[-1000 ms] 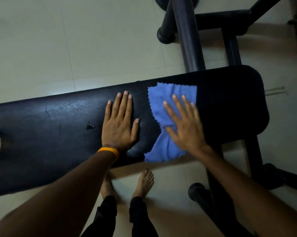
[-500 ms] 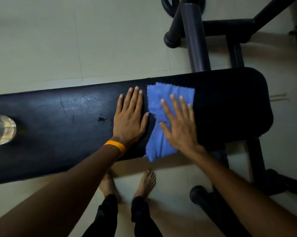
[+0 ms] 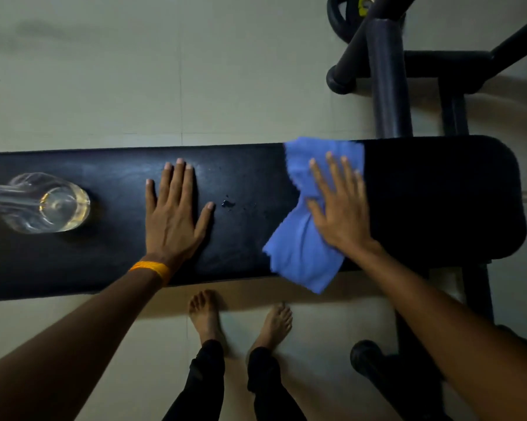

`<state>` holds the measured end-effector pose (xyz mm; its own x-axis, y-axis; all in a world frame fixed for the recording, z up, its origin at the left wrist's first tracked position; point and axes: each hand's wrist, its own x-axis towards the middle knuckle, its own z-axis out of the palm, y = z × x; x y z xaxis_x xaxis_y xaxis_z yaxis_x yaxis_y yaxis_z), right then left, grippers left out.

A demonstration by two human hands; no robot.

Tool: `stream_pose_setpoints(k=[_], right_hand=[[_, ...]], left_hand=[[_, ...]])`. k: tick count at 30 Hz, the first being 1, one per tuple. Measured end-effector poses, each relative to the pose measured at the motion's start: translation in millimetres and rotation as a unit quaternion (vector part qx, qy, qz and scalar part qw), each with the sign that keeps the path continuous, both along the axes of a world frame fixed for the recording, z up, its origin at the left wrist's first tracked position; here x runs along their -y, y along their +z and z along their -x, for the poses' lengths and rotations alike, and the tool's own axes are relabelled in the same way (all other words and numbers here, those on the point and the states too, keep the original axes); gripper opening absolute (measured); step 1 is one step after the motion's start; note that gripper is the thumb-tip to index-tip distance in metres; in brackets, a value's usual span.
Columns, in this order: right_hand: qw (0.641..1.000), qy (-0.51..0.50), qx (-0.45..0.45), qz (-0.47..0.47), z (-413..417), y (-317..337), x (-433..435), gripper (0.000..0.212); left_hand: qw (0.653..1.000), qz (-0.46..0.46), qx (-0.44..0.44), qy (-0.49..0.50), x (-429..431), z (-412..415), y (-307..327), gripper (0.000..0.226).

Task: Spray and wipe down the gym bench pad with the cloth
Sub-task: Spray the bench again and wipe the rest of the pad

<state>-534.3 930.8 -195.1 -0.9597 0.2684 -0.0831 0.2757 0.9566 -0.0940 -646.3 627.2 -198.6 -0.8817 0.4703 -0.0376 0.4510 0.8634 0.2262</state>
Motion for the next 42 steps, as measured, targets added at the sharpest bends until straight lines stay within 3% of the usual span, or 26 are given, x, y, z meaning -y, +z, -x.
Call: stream_pose_setpoints(k=[4, 6, 8, 11, 14, 17, 19, 21, 24, 30, 37, 42], right_hand=[[0.969, -0.241, -0.045, -0.005, 44, -4, 39, 0.064], [0.981, -0.188, -0.048, 0.011, 36, -1, 84, 0.064], [0.999, -0.043, -0.014, 0.021, 6, 3, 105, 0.063], [0.998, 0.061, 0.006, 0.033, -4, 4, 61, 0.064], [0.996, -0.093, -0.006, -0.001, 34, -4, 18, 0.063], [0.969, -0.245, -0.035, 0.001, 67, -4, 49, 0.065], [0.981, -0.186, -0.049, 0.015, 58, 0, 90, 0.063], [0.999, -0.034, -0.016, 0.020, 26, 3, 115, 0.062], [0.994, 0.102, 0.004, 0.047, 7, 4, 81, 0.065], [0.992, -0.119, -0.012, 0.046, 60, 0, 38, 0.060], [0.990, -0.054, -0.052, 0.116, -3, 20, 100, 0.054], [0.998, 0.032, -0.026, 0.051, 5, 15, 111, 0.065]], left_hand=[[1.000, 0.019, 0.000, -0.003, 0, -2, -2, 0.076], [1.000, 0.018, 0.000, -0.003, 1, -2, -2, 0.075], [1.000, 0.007, -0.002, -0.004, 2, -2, -3, 0.075], [1.000, 0.000, -0.005, -0.003, 3, -2, -3, 0.075], [1.000, 0.007, -0.012, -0.003, 2, -3, -4, 0.075], [1.000, 0.007, -0.015, -0.002, 2, -3, -4, 0.075], [1.000, 0.008, -0.012, 0.000, 2, -3, -3, 0.075], [1.000, 0.007, -0.008, 0.001, 3, -2, -3, 0.075], [1.000, 0.009, -0.011, 0.001, 4, -2, -5, 0.075], [1.000, 0.007, -0.012, -0.001, 4, -2, -4, 0.074], [1.000, -0.001, -0.012, 0.000, 5, -2, -6, 0.073], [1.000, -0.005, -0.008, 0.000, 5, -2, -5, 0.073]])
